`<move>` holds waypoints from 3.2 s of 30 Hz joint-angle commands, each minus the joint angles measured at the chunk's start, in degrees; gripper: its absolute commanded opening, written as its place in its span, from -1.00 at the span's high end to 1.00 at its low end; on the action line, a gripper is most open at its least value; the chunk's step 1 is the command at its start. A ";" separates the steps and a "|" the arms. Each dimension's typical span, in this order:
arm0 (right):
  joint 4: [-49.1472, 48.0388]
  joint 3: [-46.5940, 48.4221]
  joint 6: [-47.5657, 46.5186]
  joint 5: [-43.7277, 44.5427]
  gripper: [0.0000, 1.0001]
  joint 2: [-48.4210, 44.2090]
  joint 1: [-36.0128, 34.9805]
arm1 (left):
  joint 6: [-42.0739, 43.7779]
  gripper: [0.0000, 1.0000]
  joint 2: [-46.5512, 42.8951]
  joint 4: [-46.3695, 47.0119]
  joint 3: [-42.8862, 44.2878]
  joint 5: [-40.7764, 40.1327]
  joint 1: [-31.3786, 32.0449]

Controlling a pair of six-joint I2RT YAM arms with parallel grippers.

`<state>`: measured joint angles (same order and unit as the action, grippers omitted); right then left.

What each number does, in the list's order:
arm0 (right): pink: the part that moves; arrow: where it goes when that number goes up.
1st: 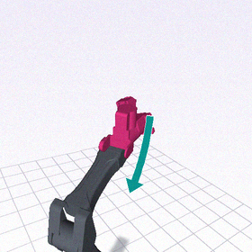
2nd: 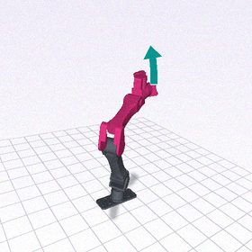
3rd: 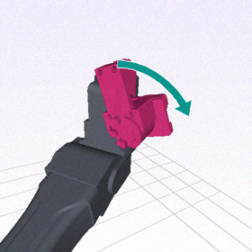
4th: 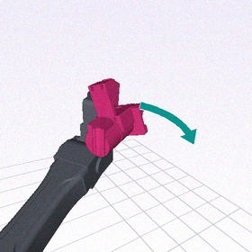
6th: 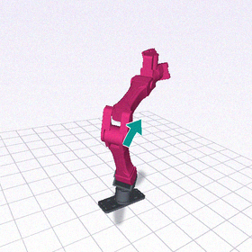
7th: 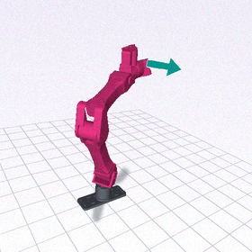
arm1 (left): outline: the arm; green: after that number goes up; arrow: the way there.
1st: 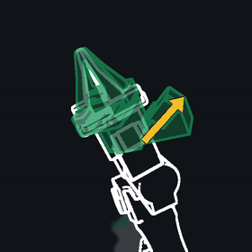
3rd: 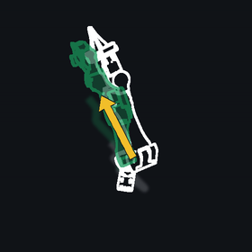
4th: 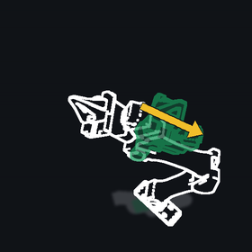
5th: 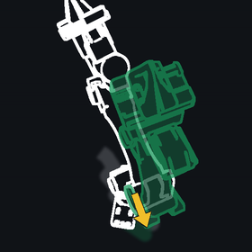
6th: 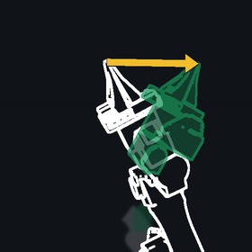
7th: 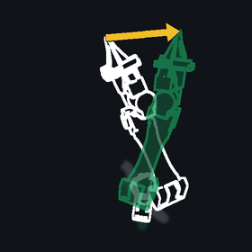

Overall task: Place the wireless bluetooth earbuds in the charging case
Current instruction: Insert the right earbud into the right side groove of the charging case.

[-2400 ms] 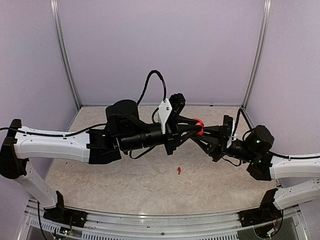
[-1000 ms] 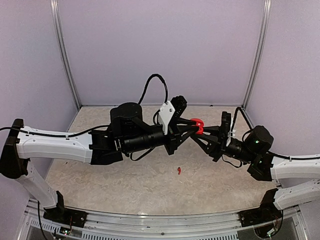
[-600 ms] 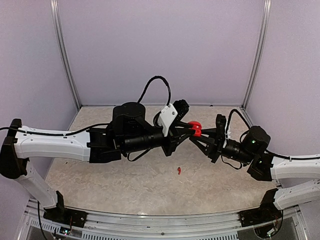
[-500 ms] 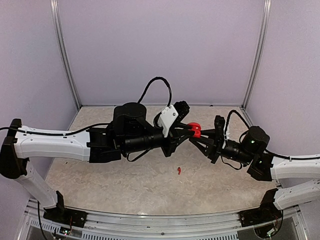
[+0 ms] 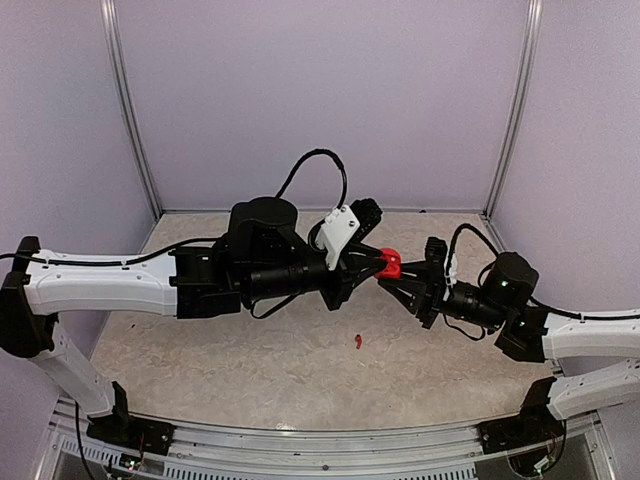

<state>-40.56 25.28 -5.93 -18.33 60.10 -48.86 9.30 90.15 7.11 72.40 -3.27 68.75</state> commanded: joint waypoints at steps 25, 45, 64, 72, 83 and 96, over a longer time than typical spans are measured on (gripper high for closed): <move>0.22 1.28 -2.04 0.97 1.00 -0.95 -1.04 | -0.33 0.85 3.30 -6.93 5.26 1.57 -0.61; 0.40 1.18 -2.50 1.66 1.00 -0.88 -1.14 | -0.51 0.86 1.44 -11.32 4.18 0.06 -1.10; -0.75 1.27 -2.93 -1.05 1.00 -0.32 -2.24 | -2.06 0.87 6.71 -17.46 9.56 -1.35 -1.49; 0.46 1.20 -4.25 0.88 1.00 -0.57 -2.37 | -2.53 0.88 7.37 -21.18 11.05 -0.69 -2.01; 1.38 1.26 -6.06 0.43 1.00 -0.80 -2.64 | -7.31 0.90 5.52 -23.11 11.27 5.23 -5.14; 0.08 2.32 -3.62 -0.56 1.00 0.89 -3.20 | -6.40 0.86 9.37 -26.99 14.57 3.46 -3.84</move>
<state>-33.82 25.34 -10.85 -14.70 60.55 -50.50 2.57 96.40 -15.00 85.14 5.56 65.17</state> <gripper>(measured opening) 0.211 0.146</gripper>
